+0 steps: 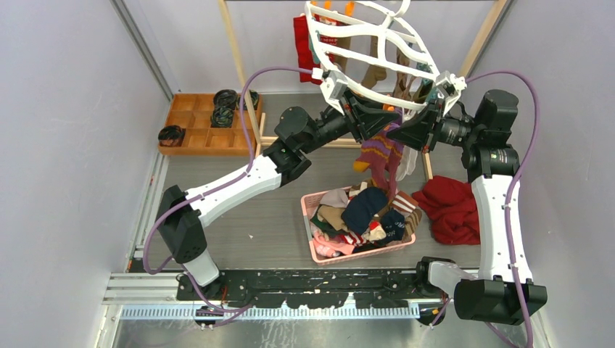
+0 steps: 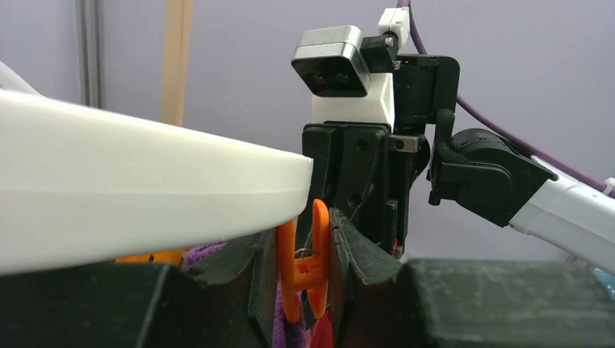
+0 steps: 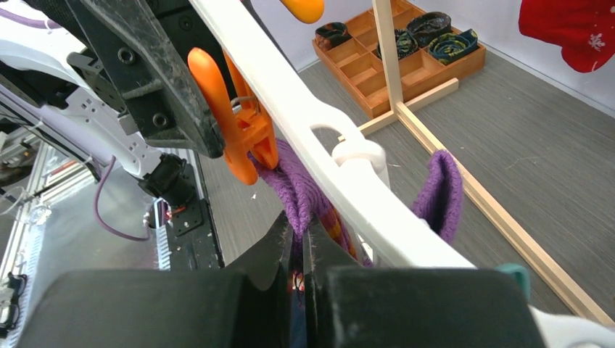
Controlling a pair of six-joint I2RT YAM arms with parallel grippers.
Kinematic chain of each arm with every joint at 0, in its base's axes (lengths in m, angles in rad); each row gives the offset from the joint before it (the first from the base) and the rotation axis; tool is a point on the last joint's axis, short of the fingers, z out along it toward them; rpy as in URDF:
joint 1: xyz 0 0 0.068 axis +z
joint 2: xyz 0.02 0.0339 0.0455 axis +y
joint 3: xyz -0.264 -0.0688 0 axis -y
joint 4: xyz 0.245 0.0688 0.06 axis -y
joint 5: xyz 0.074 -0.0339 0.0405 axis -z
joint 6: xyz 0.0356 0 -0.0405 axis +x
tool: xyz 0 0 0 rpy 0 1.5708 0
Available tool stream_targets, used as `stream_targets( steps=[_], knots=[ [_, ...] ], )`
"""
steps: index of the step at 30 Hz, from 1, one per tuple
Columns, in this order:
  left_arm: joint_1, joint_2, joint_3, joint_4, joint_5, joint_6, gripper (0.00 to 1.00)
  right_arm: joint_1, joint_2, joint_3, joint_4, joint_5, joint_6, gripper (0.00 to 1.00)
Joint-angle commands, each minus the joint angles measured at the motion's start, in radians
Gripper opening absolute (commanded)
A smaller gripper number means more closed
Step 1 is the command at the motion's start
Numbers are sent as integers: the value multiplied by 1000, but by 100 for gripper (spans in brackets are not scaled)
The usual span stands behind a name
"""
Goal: Clip the socks to the hanger
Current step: Clamp the sock onto the hanger.
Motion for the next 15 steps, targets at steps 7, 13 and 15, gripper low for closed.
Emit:
stream_targets(
  steps=[7, 13, 15],
  knots=[
    [0, -17, 29, 73, 41, 3, 1, -2, 18, 36, 147, -34, 161, 1],
    [2, -21, 32, 65, 34, 67, 2, -2, 1, 18, 153, -69, 160, 1],
    [2, -22, 32, 63, 34, 87, 2, -2, -5, 13, 149, -74, 162, 1]
  ],
)
